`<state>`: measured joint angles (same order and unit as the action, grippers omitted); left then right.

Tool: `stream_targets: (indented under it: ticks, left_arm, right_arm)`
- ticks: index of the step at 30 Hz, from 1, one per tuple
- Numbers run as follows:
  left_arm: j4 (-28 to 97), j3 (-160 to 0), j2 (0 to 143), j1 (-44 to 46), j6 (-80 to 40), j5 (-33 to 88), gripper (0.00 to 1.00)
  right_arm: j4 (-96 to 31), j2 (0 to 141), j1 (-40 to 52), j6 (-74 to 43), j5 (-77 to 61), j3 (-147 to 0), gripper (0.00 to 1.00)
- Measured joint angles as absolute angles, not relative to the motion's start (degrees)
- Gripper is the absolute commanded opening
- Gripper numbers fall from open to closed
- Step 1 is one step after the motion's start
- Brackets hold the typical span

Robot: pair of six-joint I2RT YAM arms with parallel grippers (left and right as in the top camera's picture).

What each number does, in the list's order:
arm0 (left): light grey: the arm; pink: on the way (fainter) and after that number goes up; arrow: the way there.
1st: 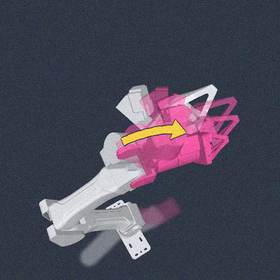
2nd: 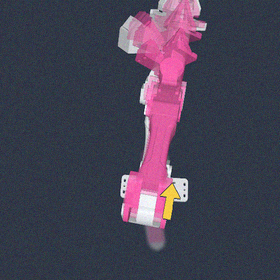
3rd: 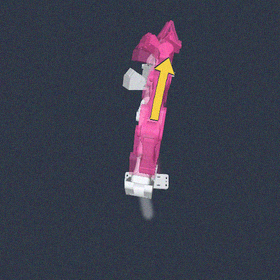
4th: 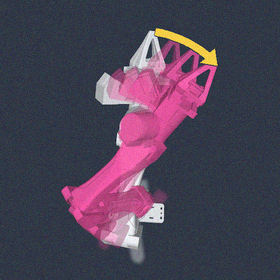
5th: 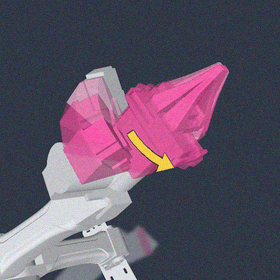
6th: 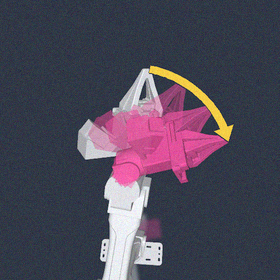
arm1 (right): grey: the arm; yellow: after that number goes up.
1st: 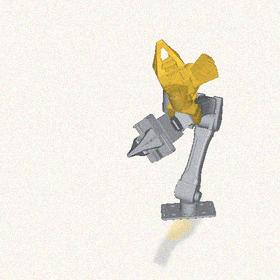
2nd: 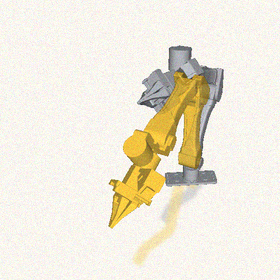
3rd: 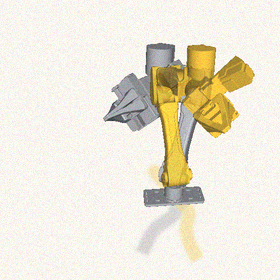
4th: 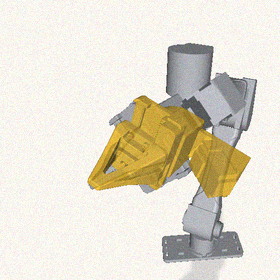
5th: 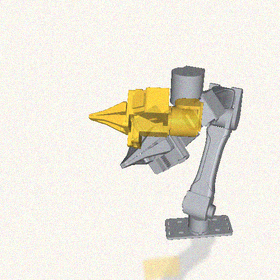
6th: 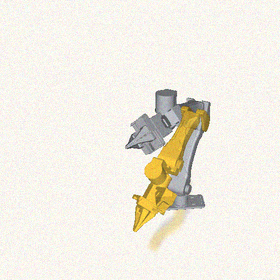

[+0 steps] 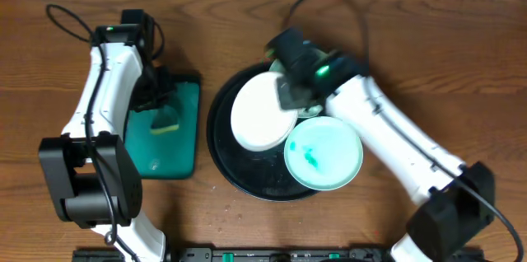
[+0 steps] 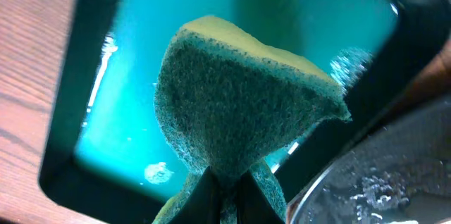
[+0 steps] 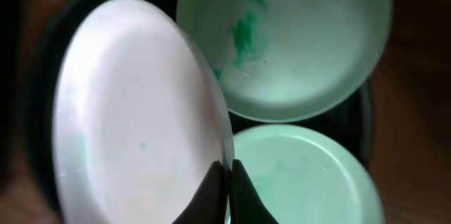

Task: Clean dirty plates on tray and stack at the side
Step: 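Carry the white plate right and set it on the table, then release the white plate and bring right gripper back toward the tray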

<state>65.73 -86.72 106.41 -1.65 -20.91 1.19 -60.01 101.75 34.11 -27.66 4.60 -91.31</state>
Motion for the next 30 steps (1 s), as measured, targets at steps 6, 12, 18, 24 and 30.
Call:
stream_targets:
  ticks: [6, 12, 18, 24, 30]
  left_arm:
    - [65.8, -86.7, 106.4, -0.3, -20.9, 1.2, 0.07]
    - [66.0, -86.7, 106.4, -0.3, -20.7, 1.1, 0.07]
    - [66.0, -86.7, 106.4, -0.3, -20.7, 1.2, 0.07]
    - [66.6, -86.7, 106.4, -0.3, -20.7, 1.2, 0.07]
    - [66.6, -86.7, 106.4, 0.1, -20.7, 1.2, 0.07]
  right_arm:
    - [-57.8, 101.8, 18.4, -27.4, -9.5, -91.3, 0.02]
    - [-57.6, 101.8, 1.5, -24.5, -15.4, -91.3, 0.02]
    - [-57.1, 101.8, -14.6, -22.3, -16.9, -91.3, 0.01]
    - [-56.7, 101.8, -26.4, -20.0, -18.6, -91.3, 0.01]
    - [-56.4, 101.8, -28.2, -16.8, -18.5, -89.6, 0.61]
